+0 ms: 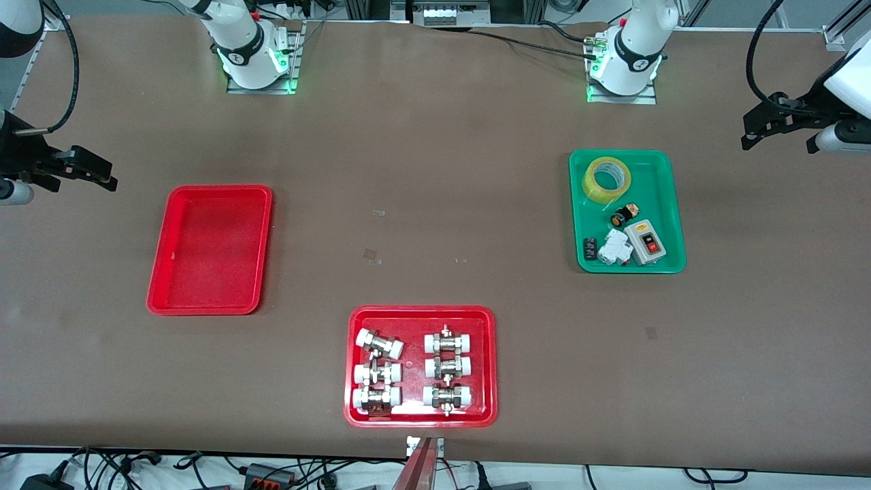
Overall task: Left arm passes tape to right arm into tray
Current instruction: 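Reach the left gripper down to the tape roll on the green tray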
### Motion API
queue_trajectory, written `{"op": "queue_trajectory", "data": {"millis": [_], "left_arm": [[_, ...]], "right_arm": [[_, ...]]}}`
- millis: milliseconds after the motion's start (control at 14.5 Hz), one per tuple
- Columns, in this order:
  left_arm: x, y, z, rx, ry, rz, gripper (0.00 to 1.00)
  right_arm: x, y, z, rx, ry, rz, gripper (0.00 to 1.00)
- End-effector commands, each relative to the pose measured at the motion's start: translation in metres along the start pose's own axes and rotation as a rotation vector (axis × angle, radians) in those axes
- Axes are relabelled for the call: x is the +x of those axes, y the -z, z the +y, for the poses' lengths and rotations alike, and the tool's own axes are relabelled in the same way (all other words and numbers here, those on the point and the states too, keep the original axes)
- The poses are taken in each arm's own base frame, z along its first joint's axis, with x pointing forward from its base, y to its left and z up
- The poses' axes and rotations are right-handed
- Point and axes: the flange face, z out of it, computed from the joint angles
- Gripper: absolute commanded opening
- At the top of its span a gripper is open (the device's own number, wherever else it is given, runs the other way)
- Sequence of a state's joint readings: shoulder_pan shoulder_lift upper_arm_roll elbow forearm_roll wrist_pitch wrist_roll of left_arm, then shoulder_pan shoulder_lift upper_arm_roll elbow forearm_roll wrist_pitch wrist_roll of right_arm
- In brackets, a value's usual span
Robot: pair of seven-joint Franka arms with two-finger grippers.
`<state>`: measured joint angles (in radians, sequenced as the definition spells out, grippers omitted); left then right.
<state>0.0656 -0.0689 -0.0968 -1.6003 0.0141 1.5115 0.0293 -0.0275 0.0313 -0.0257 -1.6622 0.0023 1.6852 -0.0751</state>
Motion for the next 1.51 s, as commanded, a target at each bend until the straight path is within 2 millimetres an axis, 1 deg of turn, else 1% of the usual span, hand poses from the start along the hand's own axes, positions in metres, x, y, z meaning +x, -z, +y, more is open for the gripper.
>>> {"op": "queue_trajectory", "data": {"millis": [0,344,413,619,688,826,964,1032,1170,1308,1445], "left_arm": [[0.000,0.002,0.000,-0.014,-0.023,0.011,1.00],[-0.001,-0.001,0.000,-0.014,-0.022,0.001,1.00],[0.002,-0.009,0.003,-0.014,-0.028,-0.024,1.00],[0.007,-0.043,0.003,-0.027,-0.033,-0.149,1.00],[0.006,-0.064,0.005,-0.046,-0.034,-0.195,1.00],[0.000,-0.120,0.014,-0.101,-0.031,-0.284,1.00],[-0.012,-0.192,0.021,-0.098,-0.026,-0.288,1.00],[-0.023,-0.231,0.025,-0.093,-0.027,-0.283,1.00],[-0.050,-0.297,0.037,-0.088,-0.017,-0.301,1.00],[-0.078,-0.351,0.037,-0.091,0.001,-0.319,1.00],[-0.097,-0.391,0.035,-0.093,0.009,-0.353,1.00]], "right_arm": [[-0.007,0.007,-0.003,0.006,-0.015,0.000,1.00],[-0.007,0.008,-0.004,0.004,-0.013,-0.001,1.00],[-0.007,0.008,-0.004,0.004,-0.013,0.002,1.00],[-0.007,0.008,-0.004,0.004,-0.013,0.002,1.00],[-0.007,0.007,-0.004,0.004,-0.013,0.002,1.00],[-0.007,0.006,-0.002,0.006,-0.012,-0.005,1.00],[-0.006,0.004,-0.002,0.008,-0.018,-0.007,1.00],[-0.006,0.004,-0.002,0.008,-0.018,-0.008,1.00],[-0.006,0.003,-0.002,0.007,-0.004,-0.014,1.00],[-0.006,0.004,-0.002,-0.003,0.001,-0.007,1.00],[-0.005,0.004,-0.003,-0.003,0.003,-0.007,1.00]]}}
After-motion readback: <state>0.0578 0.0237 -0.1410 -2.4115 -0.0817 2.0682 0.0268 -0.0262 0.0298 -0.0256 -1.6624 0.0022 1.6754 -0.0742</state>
